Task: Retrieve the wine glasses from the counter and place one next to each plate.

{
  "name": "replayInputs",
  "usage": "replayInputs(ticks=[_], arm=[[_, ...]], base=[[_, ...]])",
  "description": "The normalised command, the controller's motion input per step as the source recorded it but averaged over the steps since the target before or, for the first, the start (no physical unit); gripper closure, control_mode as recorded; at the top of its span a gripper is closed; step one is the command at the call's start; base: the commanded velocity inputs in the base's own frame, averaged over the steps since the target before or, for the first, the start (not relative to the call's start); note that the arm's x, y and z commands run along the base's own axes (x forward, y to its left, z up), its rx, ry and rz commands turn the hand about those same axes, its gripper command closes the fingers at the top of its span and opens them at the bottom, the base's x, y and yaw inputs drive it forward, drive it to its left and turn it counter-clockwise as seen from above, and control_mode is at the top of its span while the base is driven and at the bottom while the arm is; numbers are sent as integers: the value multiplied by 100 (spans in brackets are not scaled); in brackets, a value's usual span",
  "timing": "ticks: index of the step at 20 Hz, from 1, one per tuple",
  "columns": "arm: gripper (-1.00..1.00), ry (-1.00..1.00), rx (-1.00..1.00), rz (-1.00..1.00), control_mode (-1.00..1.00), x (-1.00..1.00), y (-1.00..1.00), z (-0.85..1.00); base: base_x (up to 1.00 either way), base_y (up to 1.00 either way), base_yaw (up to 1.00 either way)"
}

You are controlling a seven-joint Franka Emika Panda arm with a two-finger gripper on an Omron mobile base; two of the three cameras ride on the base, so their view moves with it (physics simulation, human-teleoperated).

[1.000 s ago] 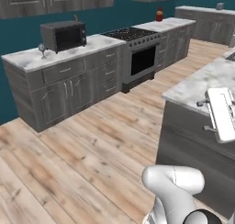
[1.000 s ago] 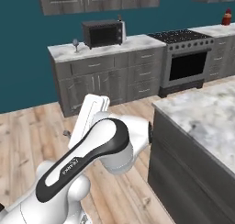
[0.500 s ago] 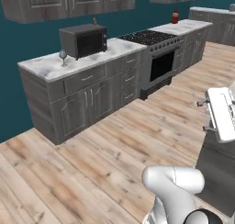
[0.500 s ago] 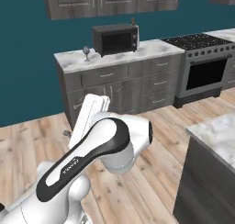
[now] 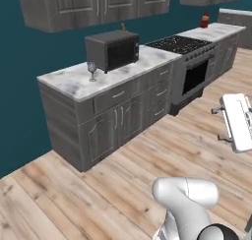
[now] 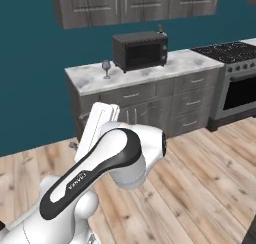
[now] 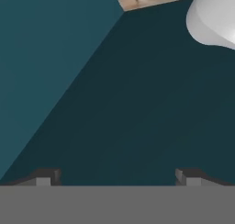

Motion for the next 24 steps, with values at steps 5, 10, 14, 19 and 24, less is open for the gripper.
replayInputs(ticks=[5,10,14,19,24], arm=[[-100,0,0,0,100,0,0,0],[-100,0,0,0,100,0,0,0],[-100,0,0,0,100,0,0,0],[-100,0,0,0,100,0,0,0],[-100,0,0,0,100,0,0,0]], base=[[100,100,-12],[100,100,-19],[100,100,-25],[100,100,-32],[93,98,-37]])
